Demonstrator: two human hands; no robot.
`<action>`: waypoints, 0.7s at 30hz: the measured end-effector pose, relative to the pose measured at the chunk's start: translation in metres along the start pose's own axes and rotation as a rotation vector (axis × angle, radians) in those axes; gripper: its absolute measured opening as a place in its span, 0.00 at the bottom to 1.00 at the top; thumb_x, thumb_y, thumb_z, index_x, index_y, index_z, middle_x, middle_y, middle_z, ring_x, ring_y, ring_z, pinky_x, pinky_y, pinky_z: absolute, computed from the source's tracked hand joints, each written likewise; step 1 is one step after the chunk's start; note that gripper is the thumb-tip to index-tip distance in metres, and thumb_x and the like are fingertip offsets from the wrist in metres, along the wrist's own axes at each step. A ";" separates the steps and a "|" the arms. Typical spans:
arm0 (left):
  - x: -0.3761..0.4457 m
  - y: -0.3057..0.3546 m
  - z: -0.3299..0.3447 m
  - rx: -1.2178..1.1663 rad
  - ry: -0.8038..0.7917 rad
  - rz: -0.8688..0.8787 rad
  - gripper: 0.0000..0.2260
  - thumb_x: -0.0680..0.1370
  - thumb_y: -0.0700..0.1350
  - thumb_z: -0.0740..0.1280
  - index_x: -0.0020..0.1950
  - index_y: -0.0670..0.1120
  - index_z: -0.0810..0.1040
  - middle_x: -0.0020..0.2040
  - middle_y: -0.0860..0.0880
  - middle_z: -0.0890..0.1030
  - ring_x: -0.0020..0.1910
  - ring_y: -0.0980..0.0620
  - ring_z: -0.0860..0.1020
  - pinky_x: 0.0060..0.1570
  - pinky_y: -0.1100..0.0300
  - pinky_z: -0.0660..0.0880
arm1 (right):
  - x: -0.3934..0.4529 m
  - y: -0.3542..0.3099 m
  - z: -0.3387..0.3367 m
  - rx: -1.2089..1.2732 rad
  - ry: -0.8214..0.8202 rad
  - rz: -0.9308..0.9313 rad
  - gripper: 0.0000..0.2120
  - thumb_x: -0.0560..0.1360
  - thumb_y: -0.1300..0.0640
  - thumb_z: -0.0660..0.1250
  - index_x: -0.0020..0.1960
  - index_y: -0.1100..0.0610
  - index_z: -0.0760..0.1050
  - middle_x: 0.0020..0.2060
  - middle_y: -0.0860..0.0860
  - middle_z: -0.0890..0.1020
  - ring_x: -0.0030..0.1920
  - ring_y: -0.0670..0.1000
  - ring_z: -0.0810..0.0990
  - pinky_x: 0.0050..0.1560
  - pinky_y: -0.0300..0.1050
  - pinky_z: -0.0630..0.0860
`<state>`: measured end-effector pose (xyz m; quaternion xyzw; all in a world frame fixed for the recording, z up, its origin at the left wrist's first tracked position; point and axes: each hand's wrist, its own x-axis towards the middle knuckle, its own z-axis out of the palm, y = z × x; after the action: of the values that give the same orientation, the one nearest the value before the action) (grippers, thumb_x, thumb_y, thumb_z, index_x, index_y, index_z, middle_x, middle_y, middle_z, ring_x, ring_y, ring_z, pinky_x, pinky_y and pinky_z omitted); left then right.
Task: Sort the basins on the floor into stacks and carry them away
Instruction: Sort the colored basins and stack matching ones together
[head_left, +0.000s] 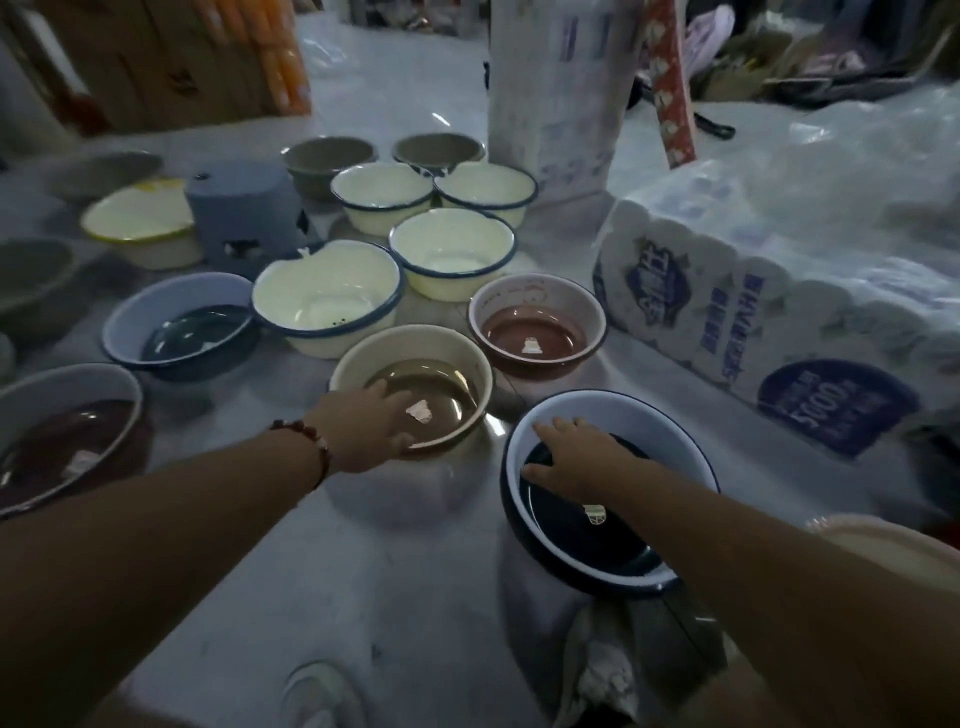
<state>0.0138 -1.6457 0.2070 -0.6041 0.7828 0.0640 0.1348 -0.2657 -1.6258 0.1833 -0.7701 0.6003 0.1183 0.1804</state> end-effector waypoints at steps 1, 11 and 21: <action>-0.014 -0.007 -0.004 -0.006 0.017 -0.020 0.29 0.79 0.62 0.60 0.77 0.54 0.59 0.72 0.47 0.68 0.67 0.44 0.72 0.61 0.51 0.72 | -0.005 -0.010 -0.004 -0.001 0.006 -0.015 0.37 0.77 0.36 0.56 0.79 0.52 0.49 0.78 0.56 0.56 0.77 0.60 0.55 0.75 0.57 0.56; -0.048 -0.082 0.057 0.077 -0.099 -0.093 0.29 0.80 0.63 0.56 0.78 0.54 0.55 0.76 0.45 0.62 0.71 0.43 0.67 0.68 0.47 0.67 | 0.045 -0.083 0.035 0.039 -0.061 -0.090 0.37 0.74 0.36 0.60 0.77 0.52 0.55 0.75 0.56 0.61 0.74 0.61 0.61 0.70 0.59 0.63; 0.105 -0.154 0.145 0.097 -0.242 -0.030 0.29 0.80 0.62 0.56 0.78 0.53 0.55 0.75 0.42 0.61 0.69 0.41 0.69 0.65 0.46 0.70 | 0.227 -0.118 0.125 1.590 -0.206 0.743 0.13 0.76 0.48 0.67 0.56 0.54 0.75 0.40 0.50 0.77 0.31 0.46 0.74 0.28 0.41 0.70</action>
<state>0.1565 -1.7455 0.0474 -0.5965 0.7537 0.0963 0.2583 -0.0902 -1.7484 -0.0045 -0.1572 0.6972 -0.2147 0.6657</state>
